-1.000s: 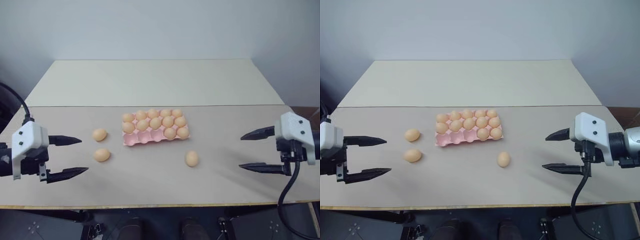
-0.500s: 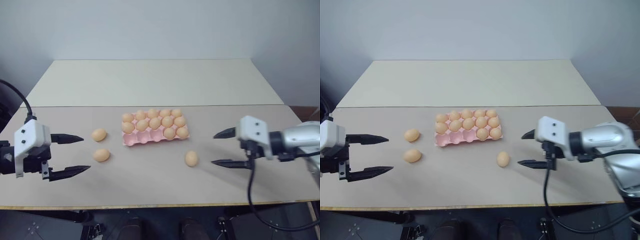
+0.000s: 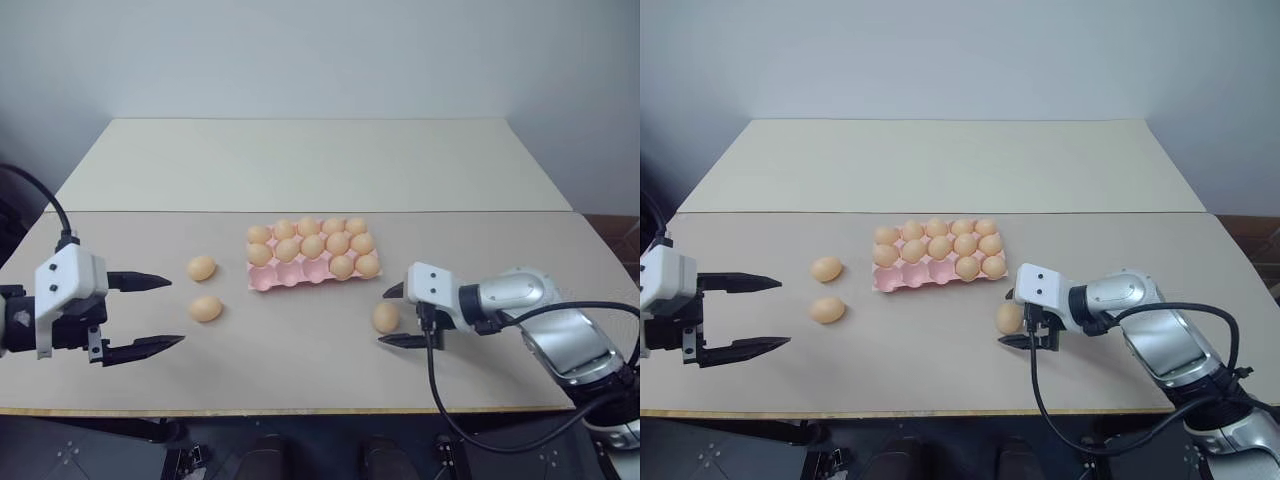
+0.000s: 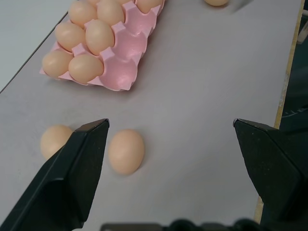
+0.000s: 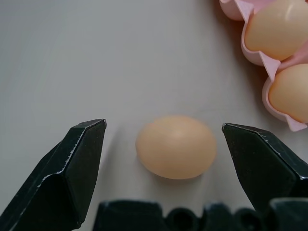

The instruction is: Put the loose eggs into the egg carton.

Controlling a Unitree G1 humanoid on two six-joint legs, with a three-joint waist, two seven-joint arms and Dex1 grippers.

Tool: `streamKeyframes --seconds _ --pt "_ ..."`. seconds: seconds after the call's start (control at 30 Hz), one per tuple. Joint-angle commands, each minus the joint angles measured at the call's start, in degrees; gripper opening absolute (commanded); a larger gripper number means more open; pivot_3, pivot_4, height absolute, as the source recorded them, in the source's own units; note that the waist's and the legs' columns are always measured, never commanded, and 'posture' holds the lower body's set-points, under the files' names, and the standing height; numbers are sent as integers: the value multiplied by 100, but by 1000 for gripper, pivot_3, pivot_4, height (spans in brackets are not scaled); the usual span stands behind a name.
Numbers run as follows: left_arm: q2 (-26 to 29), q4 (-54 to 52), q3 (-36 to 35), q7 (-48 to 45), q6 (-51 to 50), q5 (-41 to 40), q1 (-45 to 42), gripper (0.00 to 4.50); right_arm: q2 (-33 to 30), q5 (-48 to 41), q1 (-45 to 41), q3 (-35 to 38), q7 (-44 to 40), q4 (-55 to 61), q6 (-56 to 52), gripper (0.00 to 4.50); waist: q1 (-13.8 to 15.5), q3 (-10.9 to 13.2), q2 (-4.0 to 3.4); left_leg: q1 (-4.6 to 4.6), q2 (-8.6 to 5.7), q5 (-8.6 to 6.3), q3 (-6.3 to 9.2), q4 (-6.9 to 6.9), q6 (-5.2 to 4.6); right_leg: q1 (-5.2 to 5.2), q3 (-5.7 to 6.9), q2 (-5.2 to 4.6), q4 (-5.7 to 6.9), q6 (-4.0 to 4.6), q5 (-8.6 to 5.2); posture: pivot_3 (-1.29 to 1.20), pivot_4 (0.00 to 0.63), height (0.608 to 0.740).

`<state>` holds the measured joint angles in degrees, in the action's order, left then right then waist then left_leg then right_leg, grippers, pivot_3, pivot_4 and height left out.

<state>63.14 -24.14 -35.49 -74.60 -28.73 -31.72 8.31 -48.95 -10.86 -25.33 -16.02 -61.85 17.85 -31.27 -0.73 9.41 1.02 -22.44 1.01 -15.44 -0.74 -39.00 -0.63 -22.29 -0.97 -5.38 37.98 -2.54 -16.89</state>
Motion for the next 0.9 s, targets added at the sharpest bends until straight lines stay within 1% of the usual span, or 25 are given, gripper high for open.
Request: streamKeyframes --seconds 0.03,0.3,0.4,0.5,0.53,0.73,0.83,0.9 --pt "10 -103 -157 -6 84 -40 4 4500 112 162 -32 -37 93 -20 176 4478 -3 0 0 0 0 0 0 0 0 0 0 0 0 0 0 0 150 740" --pt "16 -55 -109 -4 129 -25 -31 4500 351 417 -111 -167 189 -314 260 4478 -4 0 0 1 1 0 0 0 0 0 -1 2 1 0 0 0 150 740" --pt "13 -26 -119 -14 153 -8 -18 4500 366 467 -75 -170 160 -371 300 3866 -5 0 0 1 1 0 0 0 0 0 0 2 1 0 0 0 150 740" --pt "6 -12 -141 -30 179 12 18 4500 385 477 -67 -152 162 -374 263 2830 -5 0 0 1 1 0 0 0 0 0 0 2 2 0 0 0 150 740" --pt "5 -10 -143 -27 184 13 21 4500 382 503 -70 -152 170 -363 260 2692 -5 0 0 1 1 0 0 0 0 0 0 2 2 0 0 0 150 740" --pt "12 -6 -143 -14 206 12 34 4500 334 462 -155 -11 102 -201 336 2657 -5 0 0 1 1 0 0 0 0 0 0 2 2 0 0 0 150 740" --pt "10 17 -165 -19 219 28 49 4500 594 339 -481 180 265 -61 401 2657 -26 0 0 1 1 0 0 0 0 -1 0 2 3 0 0 0 150 740" --pt "6 25 -200 -32 220 38 85 4500 883 434 -806 170 472 -137 477 2657 -56 0 0 4 4 0 -1 0 0 -2 -4 6 7 1 0 0 150 740"
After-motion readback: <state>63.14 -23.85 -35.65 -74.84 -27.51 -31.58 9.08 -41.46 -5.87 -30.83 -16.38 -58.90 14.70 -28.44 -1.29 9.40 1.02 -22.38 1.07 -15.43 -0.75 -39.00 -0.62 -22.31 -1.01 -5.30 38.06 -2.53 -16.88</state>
